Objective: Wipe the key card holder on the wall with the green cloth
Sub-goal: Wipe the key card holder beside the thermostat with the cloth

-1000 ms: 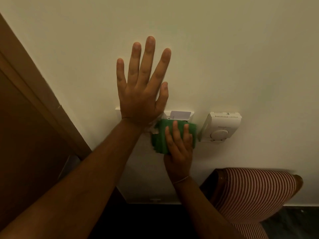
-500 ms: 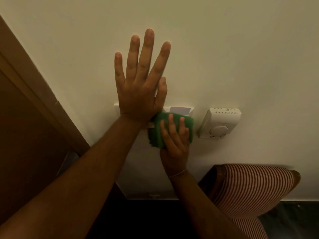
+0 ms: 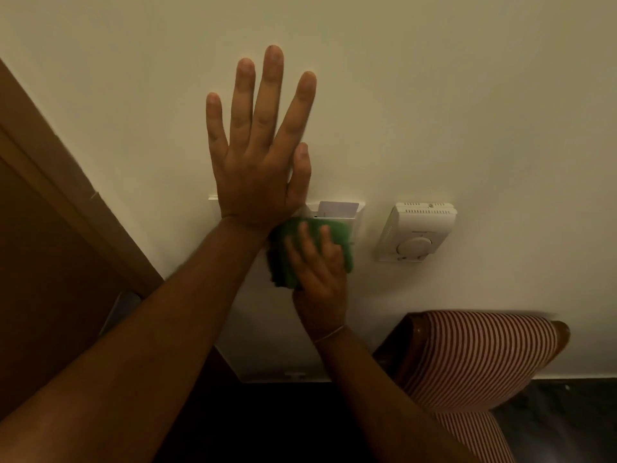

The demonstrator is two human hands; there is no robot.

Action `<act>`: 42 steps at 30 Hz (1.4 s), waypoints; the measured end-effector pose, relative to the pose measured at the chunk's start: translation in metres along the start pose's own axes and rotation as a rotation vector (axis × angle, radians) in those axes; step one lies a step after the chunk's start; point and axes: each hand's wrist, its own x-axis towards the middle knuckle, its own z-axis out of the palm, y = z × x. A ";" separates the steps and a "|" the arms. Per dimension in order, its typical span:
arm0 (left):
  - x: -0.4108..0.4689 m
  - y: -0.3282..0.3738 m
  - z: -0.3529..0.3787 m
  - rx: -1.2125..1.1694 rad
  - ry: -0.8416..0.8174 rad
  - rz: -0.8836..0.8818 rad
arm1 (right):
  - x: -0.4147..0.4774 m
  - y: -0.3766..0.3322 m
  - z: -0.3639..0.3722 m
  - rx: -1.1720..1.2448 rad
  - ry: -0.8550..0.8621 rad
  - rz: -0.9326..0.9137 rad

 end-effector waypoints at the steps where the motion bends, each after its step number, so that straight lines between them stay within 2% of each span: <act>1: 0.000 0.000 0.000 0.003 -0.001 0.008 | -0.001 -0.004 0.004 -0.015 -0.043 -0.056; 5: 0.000 -0.001 0.000 0.010 -0.002 0.007 | -0.008 0.014 -0.007 -0.083 -0.064 -0.115; 9: 0.001 -0.002 0.000 0.002 -0.003 0.019 | -0.015 0.037 -0.026 -0.097 0.071 0.103; 12: 0.001 -0.002 0.001 0.006 -0.014 0.011 | -0.009 0.020 -0.014 -0.013 0.129 0.185; 17: 0.000 -0.002 0.003 0.007 0.014 -0.001 | -0.006 -0.009 0.007 -0.004 -0.005 0.073; 19: 0.001 -0.002 0.004 0.008 0.026 0.005 | -0.009 0.002 0.000 -0.060 -0.052 -0.013; 21: 0.001 -0.002 0.004 0.006 0.032 0.013 | -0.015 0.018 -0.013 -0.096 -0.057 -0.025; 24: 0.000 -0.003 0.004 0.009 0.026 0.030 | -0.022 0.037 -0.029 -0.096 0.024 0.112; 28: 0.001 -0.002 0.005 0.029 0.017 0.032 | -0.012 0.013 -0.014 0.014 0.113 0.231; 32: 0.001 0.001 0.004 0.043 0.019 0.012 | 0.005 -0.017 0.007 0.105 0.013 0.077; 36: 0.000 -0.001 0.003 0.056 0.019 0.005 | 0.001 0.004 -0.006 0.009 -0.042 -0.046; 39: 0.001 -0.003 0.005 0.048 0.023 0.021 | -0.005 0.032 -0.024 -0.039 0.068 0.080; 42: 0.002 -0.002 0.006 0.034 0.014 0.026 | -0.003 0.029 -0.020 0.013 0.147 0.173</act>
